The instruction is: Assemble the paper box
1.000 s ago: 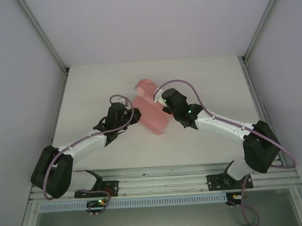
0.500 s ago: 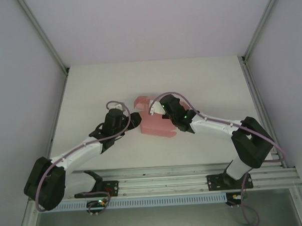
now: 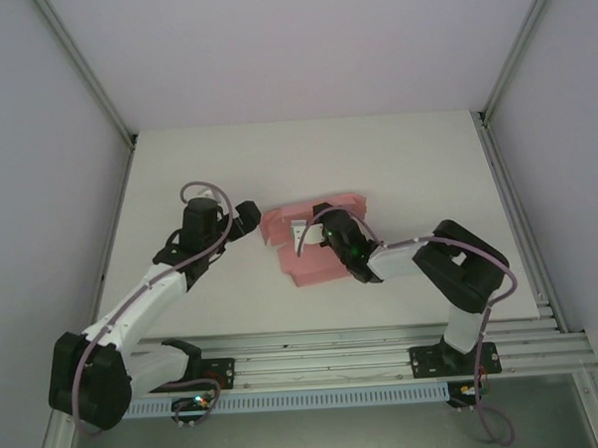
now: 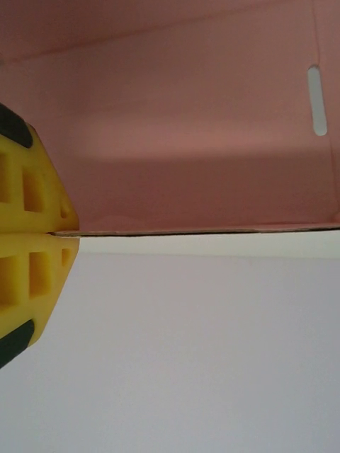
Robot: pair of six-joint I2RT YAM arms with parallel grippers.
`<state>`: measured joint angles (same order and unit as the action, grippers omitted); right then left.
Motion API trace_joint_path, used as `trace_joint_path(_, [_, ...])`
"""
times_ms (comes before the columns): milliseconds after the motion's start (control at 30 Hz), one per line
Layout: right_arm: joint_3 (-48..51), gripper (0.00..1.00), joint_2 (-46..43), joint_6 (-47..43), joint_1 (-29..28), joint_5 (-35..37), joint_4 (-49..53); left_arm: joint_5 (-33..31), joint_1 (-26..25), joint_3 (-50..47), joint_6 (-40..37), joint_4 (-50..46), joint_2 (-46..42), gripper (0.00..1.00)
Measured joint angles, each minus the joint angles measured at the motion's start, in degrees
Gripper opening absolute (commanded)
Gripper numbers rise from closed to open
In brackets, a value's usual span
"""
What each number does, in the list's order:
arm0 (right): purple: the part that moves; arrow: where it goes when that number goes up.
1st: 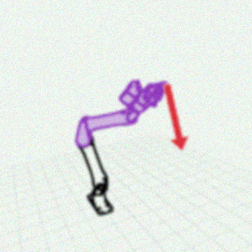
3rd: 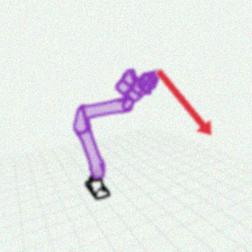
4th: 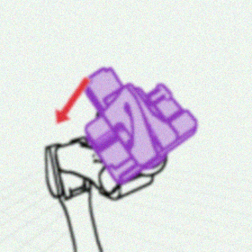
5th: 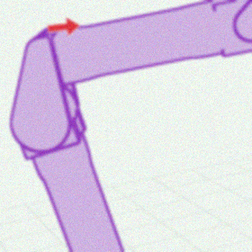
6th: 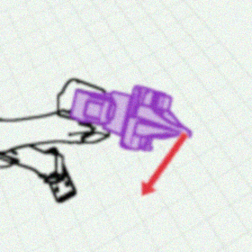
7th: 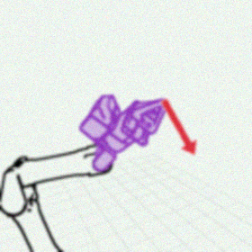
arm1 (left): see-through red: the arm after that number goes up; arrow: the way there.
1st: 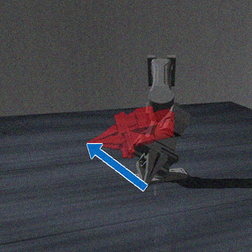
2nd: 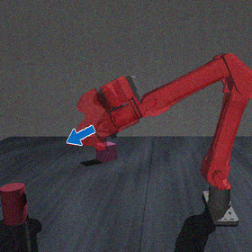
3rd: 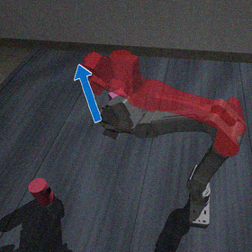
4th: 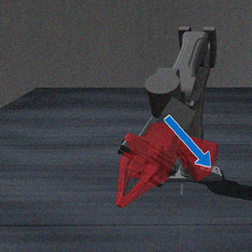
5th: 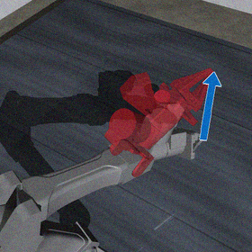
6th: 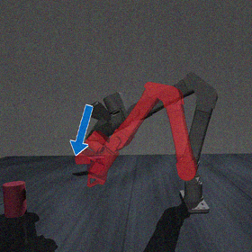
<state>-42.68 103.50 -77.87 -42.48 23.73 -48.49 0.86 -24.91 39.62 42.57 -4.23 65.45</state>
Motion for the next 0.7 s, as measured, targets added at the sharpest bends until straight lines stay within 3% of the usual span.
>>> trace_joint_path(233, [1.22, 0.0, 6.12, -4.42, -0.02, -0.22, -13.79, 6.54, 0.61, 2.19, -3.54, 0.04, 8.2, 1.0])
trace_joint_path(700, [2.45, 0.01, 1.16, 0.57, -0.07, -1.73, -8.13, 10.56, 1.6, 7.39, -9.03, 3.87, 20.13, 1.0])
